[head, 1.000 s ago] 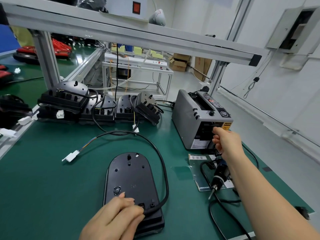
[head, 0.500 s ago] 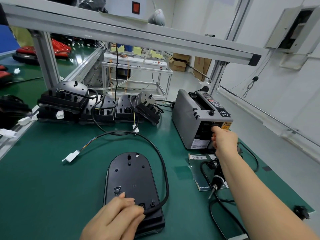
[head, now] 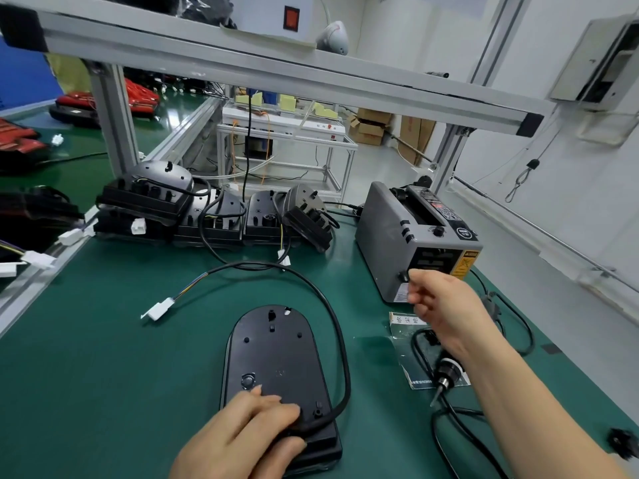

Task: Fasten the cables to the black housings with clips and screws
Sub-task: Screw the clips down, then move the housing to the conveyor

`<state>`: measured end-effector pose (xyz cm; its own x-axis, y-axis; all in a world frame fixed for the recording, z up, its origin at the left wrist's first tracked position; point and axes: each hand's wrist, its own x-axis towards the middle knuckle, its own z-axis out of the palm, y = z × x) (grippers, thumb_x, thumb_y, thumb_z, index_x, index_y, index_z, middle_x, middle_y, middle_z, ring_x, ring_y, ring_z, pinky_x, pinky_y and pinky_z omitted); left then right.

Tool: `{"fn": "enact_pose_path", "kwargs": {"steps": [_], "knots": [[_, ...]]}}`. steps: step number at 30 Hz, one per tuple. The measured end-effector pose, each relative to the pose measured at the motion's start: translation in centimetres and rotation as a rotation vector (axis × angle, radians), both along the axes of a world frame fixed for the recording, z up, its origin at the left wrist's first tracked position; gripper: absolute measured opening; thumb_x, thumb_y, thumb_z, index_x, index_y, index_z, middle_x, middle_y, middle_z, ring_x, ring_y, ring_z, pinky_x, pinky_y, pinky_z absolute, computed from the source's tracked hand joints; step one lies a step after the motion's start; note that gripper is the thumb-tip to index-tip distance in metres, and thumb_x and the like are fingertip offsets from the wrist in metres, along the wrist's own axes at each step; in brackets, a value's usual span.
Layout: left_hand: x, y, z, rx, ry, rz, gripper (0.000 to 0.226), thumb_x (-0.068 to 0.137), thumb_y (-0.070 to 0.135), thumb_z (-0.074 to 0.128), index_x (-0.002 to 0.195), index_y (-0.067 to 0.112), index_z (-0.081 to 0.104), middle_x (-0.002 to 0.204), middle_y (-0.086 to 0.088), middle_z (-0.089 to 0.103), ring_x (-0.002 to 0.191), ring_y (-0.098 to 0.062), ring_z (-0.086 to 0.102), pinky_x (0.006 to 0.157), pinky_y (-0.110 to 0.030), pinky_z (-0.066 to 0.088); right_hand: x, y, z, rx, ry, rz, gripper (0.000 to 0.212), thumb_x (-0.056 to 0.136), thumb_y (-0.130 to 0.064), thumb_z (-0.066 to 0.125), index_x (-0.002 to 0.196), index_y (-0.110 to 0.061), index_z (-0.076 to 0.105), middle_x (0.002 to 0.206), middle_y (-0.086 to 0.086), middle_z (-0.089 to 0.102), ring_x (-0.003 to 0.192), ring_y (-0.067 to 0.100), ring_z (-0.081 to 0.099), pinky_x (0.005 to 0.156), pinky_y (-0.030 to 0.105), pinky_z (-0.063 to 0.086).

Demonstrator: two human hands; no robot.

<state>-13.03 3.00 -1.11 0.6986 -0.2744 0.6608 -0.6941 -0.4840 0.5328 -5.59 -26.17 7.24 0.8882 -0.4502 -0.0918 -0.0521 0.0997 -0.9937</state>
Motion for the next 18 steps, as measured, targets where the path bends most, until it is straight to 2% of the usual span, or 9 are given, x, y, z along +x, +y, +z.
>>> {"fn": "enact_pose_path", "kwargs": {"steps": [3, 5, 8, 10, 12, 15, 18], "knots": [[0.0, 0.4, 0.5, 0.011, -0.081, 0.024, 0.016, 0.091, 0.047, 0.047, 0.096, 0.042, 0.061, 0.104, 0.025, 0.059, 0.108, 0.007, 0.056, 0.093, -0.011, 0.041, -1.2, 2.9, 0.5, -0.135, 0.028, 0.213, 0.015, 0.083, -0.017, 0.065, 0.068, -0.016, 0.069, 0.071, -0.001, 0.068, 0.063, 0.003, 0.060, 0.061, 0.022, 0.042], [0.0, 1.0, 1.6, -0.032, -0.041, 0.029, 0.018, 0.092, 0.043, 0.048, 0.092, 0.038, 0.065, 0.100, 0.023, 0.062, 0.101, 0.006, 0.059, 0.091, -0.009, 0.042, -1.9, 5.2, 1.0, -0.198, 0.034, 0.342, 0.008, 0.073, -0.027, 0.070, 0.068, -0.021, 0.072, 0.078, -0.007, 0.070, 0.072, 0.000, 0.059, 0.071, 0.022, 0.041], [0.9, 2.3, 2.5, -0.164, 0.093, 0.166, 0.017, 0.087, 0.039, 0.049, 0.092, 0.036, 0.066, 0.097, 0.023, 0.062, 0.092, 0.006, 0.058, 0.080, -0.004, 0.040, -2.4, 8.1, 1.5, -0.264, 0.002, 0.525, 0.012, 0.061, -0.037, 0.070, 0.061, -0.025, 0.068, 0.086, -0.011, 0.070, 0.079, -0.003, 0.059, 0.073, 0.011, 0.043], [1.9, 3.1, 2.9, -0.272, 0.232, 0.266, 0.015, 0.088, 0.034, 0.051, 0.087, 0.036, 0.066, 0.096, 0.024, 0.062, 0.093, 0.008, 0.056, 0.077, 0.001, 0.035, -2.4, 9.7, 1.5, -0.291, -0.017, 0.621, 0.011, 0.066, -0.032, 0.069, 0.058, -0.024, 0.065, 0.088, -0.012, 0.070, 0.081, -0.004, 0.060, 0.072, 0.005, 0.042], [3.4, 3.7, 2.9, -0.327, 0.383, 0.287, 0.022, 0.092, 0.020, 0.058, 0.082, 0.038, 0.067, 0.093, 0.026, 0.064, 0.092, 0.011, 0.056, 0.074, 0.003, 0.034, -2.4, 11.2, 1.5, -0.298, -0.016, 0.716, 0.015, 0.070, -0.025, 0.066, 0.056, -0.022, 0.062, 0.089, -0.011, 0.068, 0.081, -0.002, 0.060, 0.074, 0.005, 0.041], [5.1, 3.7, 3.3, -0.295, 0.578, 0.212, 0.029, 0.091, 0.013, 0.058, 0.083, 0.040, 0.067, 0.092, 0.022, 0.066, 0.093, 0.013, 0.055, 0.074, 0.000, 0.036, -2.3, 13.0, 1.4, -0.413, 0.011, 0.875, 0.024, 0.075, -0.015, 0.069, 0.055, -0.024, 0.059, 0.089, -0.011, 0.065, 0.084, -0.003, 0.057, 0.076, 0.006, 0.039], [5.6, 3.0, 3.1, -0.203, 0.643, 0.162, 0.027, 0.093, 0.018, 0.055, 0.091, 0.044, 0.062, 0.099, 0.015, 0.062, 0.094, 0.012, 0.052, 0.076, 0.000, 0.034, -1.9, 13.7, 0.8, -0.633, 0.028, 0.948, 0.027, 0.080, -0.007, 0.070, 0.060, -0.021, 0.062, 0.091, -0.011, 0.065, 0.094, -0.006, 0.053, 0.087, 0.010, 0.034]]}}
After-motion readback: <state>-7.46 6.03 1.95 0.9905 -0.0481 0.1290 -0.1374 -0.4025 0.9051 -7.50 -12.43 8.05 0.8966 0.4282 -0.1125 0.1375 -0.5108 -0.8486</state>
